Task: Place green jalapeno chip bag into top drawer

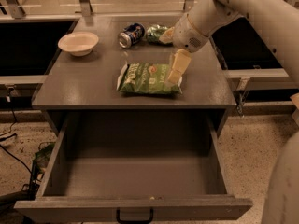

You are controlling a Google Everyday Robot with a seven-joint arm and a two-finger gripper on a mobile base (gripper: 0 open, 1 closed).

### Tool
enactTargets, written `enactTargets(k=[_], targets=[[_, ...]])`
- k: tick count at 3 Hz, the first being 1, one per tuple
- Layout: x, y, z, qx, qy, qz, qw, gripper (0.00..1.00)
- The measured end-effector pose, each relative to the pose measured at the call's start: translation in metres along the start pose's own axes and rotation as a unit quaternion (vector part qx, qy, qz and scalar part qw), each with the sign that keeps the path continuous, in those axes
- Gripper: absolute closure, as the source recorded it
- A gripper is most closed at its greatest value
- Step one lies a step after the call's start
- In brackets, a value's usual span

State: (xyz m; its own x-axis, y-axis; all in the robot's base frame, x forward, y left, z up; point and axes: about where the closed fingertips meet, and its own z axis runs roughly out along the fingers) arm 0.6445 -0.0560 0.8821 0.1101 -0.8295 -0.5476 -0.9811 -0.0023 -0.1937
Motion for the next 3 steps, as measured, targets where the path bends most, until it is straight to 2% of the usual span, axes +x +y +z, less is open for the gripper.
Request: enactTargets(k=[1, 2, 3], targets=[[0.002, -0.012, 0.015, -0.007, -0.003, 0.009, 0.9999, 0.0], [0.001, -0.011, 0.017, -0.003, 0.009, 0.006, 0.9999, 0.0], [0.001, 0.008, 0.034, -0.017, 0.036, -0.005, 0.9992, 0.0]])
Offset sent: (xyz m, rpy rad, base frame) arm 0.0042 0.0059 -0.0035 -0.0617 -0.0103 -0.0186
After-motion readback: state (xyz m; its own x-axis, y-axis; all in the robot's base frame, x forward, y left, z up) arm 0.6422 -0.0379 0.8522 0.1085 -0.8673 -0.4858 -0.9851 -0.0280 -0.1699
